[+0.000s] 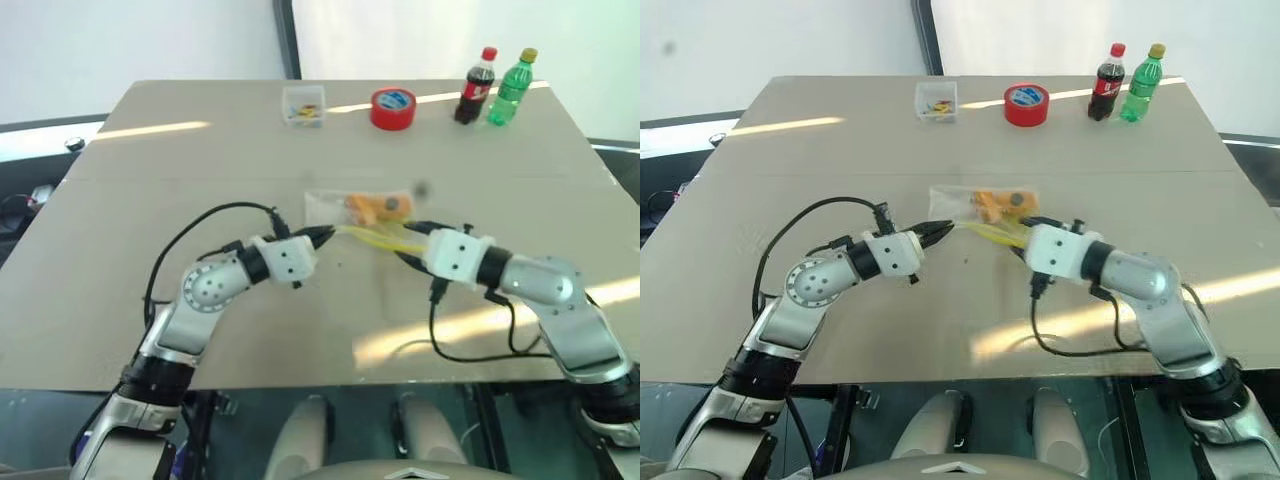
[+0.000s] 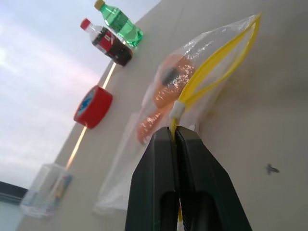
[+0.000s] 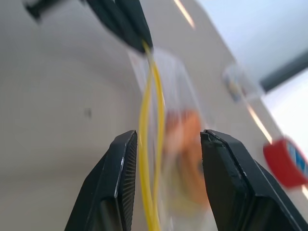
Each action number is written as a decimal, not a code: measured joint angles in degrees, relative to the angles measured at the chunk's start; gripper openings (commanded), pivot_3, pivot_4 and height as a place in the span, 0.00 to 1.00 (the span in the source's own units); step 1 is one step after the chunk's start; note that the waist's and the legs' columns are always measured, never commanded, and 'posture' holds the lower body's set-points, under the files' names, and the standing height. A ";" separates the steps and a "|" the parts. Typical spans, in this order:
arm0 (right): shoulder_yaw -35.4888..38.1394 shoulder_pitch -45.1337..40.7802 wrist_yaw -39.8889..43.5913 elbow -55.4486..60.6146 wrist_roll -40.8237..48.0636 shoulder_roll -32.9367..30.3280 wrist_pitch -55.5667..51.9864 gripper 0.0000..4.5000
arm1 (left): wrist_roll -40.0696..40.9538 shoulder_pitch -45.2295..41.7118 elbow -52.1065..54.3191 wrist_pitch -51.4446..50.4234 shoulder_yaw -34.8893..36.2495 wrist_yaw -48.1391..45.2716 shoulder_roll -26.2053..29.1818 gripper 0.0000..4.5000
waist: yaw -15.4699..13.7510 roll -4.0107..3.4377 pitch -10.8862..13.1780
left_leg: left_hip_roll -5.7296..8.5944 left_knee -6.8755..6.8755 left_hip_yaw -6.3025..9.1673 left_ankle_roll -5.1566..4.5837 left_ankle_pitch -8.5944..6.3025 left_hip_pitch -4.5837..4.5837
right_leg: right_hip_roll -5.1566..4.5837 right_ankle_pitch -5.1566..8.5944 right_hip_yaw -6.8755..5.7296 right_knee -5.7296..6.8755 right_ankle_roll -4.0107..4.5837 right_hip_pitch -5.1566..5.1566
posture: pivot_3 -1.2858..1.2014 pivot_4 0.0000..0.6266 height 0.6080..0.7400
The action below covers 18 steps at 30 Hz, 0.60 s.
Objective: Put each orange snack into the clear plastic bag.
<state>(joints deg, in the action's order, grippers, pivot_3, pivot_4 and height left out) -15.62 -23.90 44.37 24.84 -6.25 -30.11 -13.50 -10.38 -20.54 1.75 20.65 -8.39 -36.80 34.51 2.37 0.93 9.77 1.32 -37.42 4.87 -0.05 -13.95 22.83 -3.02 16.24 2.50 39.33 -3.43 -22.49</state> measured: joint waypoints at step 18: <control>-7.37 -10.01 -2.39 -14.38 -7.36 7.35 6.86 0.31 | -3.75 -0.33 1.53 2.22 -0.57 0.99 0.95 0.00 | -0.24 0.00 0.00 | 0.07 0.05 0.06 0.00 0.00 0.13 | -0.06 -0.01 -0.07 -0.25 -0.01 -0.01 | 0.52 0.24 1.00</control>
<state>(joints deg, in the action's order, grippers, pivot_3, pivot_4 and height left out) -22.99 -33.91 41.98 10.46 -13.61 -22.76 -6.64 -14.13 -20.87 3.28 22.87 -8.96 -35.81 35.46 2.13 0.93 9.77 1.39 -37.37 4.93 -0.05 -13.95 22.95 -3.09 16.23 2.43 39.08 -3.43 -22.50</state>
